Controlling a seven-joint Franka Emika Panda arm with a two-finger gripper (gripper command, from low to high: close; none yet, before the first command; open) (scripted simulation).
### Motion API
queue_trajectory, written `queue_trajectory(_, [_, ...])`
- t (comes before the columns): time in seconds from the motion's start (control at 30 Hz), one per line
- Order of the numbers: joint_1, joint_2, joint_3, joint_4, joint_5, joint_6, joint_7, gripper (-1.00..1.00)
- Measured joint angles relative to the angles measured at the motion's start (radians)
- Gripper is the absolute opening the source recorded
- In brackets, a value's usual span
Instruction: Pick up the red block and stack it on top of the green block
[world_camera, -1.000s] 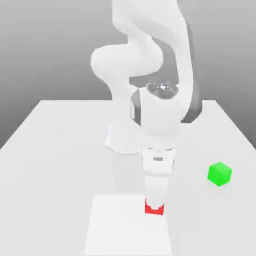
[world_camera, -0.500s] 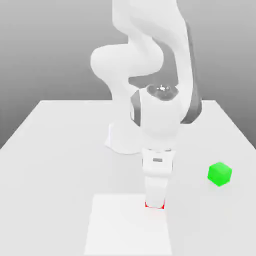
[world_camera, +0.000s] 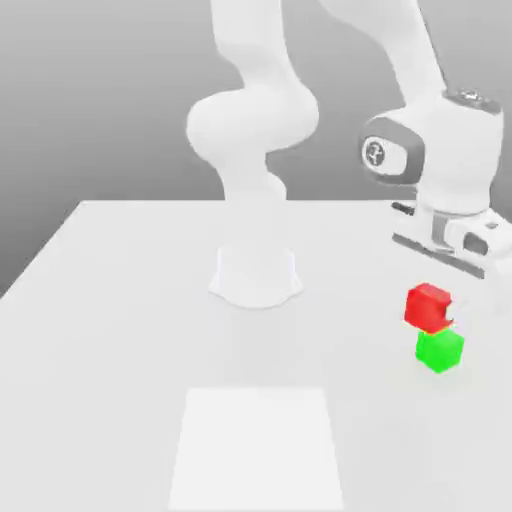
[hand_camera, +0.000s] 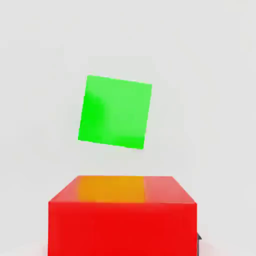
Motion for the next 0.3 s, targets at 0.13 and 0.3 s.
queue_trajectory(0.13, [0.012,0.127,0.011,0.006,-0.037,0.12,0.012,-1.0])
queue_trajectory(0.3, [0.012,0.194,0.001,0.009,-0.069,0.184,0.033,1.0])
